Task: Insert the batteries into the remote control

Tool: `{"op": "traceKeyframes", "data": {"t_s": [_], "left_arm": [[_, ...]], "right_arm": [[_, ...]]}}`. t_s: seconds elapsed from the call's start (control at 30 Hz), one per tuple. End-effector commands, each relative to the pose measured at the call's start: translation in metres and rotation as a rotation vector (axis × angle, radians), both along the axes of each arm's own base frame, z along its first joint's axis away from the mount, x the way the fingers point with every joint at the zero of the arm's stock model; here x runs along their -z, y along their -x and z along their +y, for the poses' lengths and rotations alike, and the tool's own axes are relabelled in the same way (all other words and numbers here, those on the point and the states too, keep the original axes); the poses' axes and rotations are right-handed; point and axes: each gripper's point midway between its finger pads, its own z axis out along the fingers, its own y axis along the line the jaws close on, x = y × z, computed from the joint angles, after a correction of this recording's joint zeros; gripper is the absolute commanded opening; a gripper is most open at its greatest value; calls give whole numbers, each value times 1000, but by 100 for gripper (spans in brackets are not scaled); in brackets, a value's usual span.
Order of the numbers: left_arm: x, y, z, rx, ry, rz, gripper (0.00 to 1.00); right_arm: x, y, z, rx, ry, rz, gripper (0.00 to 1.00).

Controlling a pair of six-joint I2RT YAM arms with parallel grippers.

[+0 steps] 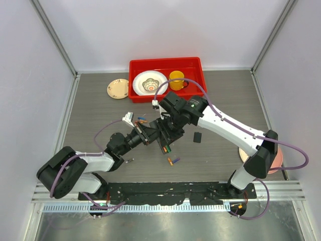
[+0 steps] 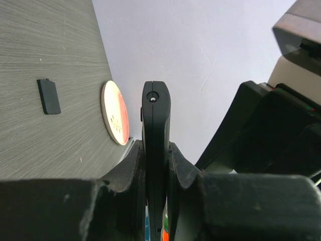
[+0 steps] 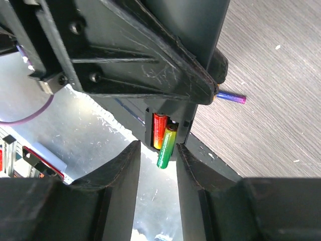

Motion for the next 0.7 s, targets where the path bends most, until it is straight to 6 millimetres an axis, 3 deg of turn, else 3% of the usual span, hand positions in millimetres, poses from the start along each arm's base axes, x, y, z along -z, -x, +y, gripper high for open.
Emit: {"op": "traceKeyframes", "data": {"t_s": [0.0, 0.13, 0.23, 0.3, 0.33, 0.37, 0.4, 0.43, 0.47, 0.53, 0.57, 0.6, 0.63, 0.67], "left_arm": [[-22, 0, -1, 4, 76, -52, 0], [-21, 0, -1, 3, 81, -46, 0], [-24, 0, -1, 1, 96, -48, 0], [-27, 0, 0, 2, 113, -42, 0], [-28, 0, 0, 3, 119, -42, 0], [-29, 2, 0, 15, 123, -42, 0], [-31, 2, -1, 21, 129, -44, 0], [-31, 3, -1, 26, 132, -41, 0], [-32, 5, -1, 37, 135, -43, 0], [-36, 7, 0, 46, 151, -47, 0], [-35, 7, -1, 49, 152, -42, 0], [-35, 9, -1, 55, 152, -41, 0], [-35, 9, -1, 56, 152, -44, 0], [-35, 10, 0, 58, 151, -44, 0]], "right_arm": [[-22, -5, 5, -3, -51, -41, 41], [-32, -6, 4, 5, -78, -69, 42], [-53, -22, 5, 40, -134, -183, 42], [-65, -32, -8, 129, -171, -301, 42], [-77, -45, -3, 183, -253, -376, 42], [-72, -41, -20, 237, -285, -405, 41], [-73, -40, -20, 286, -351, -404, 41], [-93, -45, -12, 308, -499, -457, 41], [-77, -39, -25, 339, -532, -432, 51], [-82, -34, -26, 359, -636, -385, 60], [-69, -33, -30, 360, -630, -352, 64], [-70, -38, -39, 386, -647, -344, 66], [-72, -28, -35, 343, -689, -297, 66], [-62, -24, -36, 332, -692, -267, 67]]}}
